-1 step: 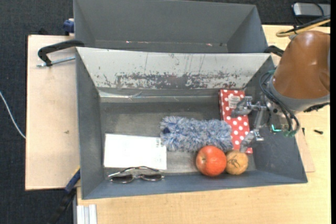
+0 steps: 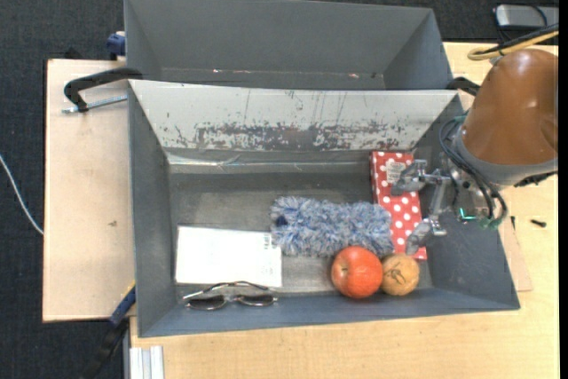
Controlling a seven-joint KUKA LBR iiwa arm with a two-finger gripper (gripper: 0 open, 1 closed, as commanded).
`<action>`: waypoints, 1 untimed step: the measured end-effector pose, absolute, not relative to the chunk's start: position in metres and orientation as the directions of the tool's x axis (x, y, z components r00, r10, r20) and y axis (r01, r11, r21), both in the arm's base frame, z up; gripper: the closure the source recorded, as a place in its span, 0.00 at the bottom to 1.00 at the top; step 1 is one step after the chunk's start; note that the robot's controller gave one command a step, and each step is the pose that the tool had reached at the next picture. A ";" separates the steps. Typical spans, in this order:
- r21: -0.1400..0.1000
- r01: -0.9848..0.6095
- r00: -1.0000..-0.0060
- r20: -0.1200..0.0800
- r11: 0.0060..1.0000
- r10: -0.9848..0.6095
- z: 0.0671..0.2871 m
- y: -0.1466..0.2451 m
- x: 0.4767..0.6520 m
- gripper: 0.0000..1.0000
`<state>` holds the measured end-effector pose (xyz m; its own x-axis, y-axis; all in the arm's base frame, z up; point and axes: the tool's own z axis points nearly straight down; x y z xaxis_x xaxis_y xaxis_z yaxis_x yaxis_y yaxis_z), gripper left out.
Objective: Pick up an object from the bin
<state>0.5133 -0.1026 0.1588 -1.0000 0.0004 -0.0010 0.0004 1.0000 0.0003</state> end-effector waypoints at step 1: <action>-0.001 0.005 -1.000 -0.009 1.000 0.005 0.117 -0.090 0.535 0.00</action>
Offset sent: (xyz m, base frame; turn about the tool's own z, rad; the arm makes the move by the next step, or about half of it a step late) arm 0.0371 0.0296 -0.0888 -0.1029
